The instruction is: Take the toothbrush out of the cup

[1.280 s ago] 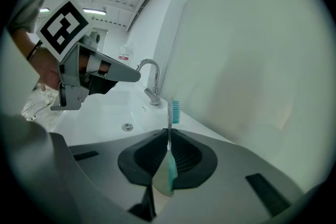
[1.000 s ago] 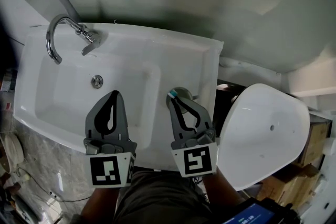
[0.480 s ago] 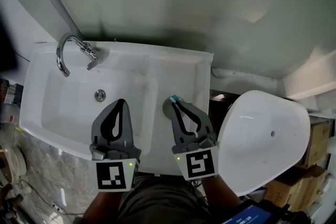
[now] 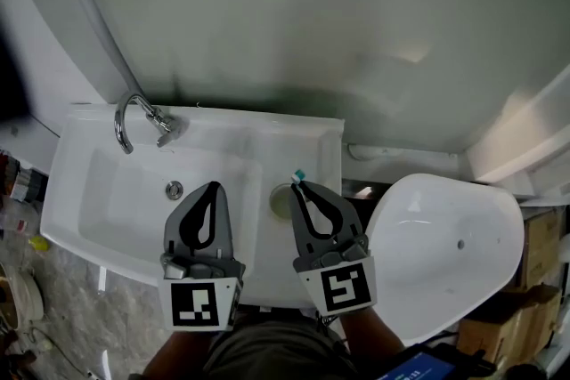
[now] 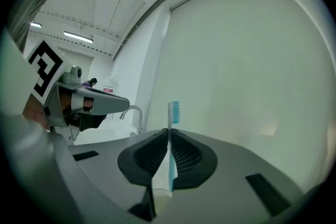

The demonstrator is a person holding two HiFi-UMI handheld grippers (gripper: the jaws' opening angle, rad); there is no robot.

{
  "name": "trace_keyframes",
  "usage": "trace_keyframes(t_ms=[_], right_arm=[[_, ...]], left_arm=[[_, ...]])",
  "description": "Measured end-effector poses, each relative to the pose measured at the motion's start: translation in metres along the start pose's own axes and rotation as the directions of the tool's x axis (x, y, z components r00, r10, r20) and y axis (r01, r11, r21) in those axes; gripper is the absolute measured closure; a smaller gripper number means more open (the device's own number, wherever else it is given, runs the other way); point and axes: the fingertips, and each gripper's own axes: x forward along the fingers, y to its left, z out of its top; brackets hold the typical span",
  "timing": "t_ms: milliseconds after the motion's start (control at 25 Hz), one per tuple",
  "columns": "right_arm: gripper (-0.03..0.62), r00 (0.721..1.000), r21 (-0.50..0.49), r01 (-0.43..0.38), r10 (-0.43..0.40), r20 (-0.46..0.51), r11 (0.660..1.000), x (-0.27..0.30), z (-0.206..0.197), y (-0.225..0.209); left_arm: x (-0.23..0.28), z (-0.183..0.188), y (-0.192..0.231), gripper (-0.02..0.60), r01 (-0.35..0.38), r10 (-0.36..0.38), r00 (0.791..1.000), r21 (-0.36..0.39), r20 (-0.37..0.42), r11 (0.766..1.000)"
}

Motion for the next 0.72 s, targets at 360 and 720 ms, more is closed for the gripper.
trace_keyframes(t_ms=[360,720], right_arm=[[0.565,0.991,-0.004,0.045,-0.044,0.125,0.999,-0.024,0.059,-0.014],[0.565,0.977,-0.025,0.065,-0.058,0.205,0.998,-0.034,0.096,-0.016]], left_arm=[[-0.012,0.043,-0.017,0.568,0.025,-0.028,0.995,0.033,0.098,0.999],[-0.013,0.075,-0.015,0.568,0.018,-0.028,0.985,0.061,0.170,0.998]])
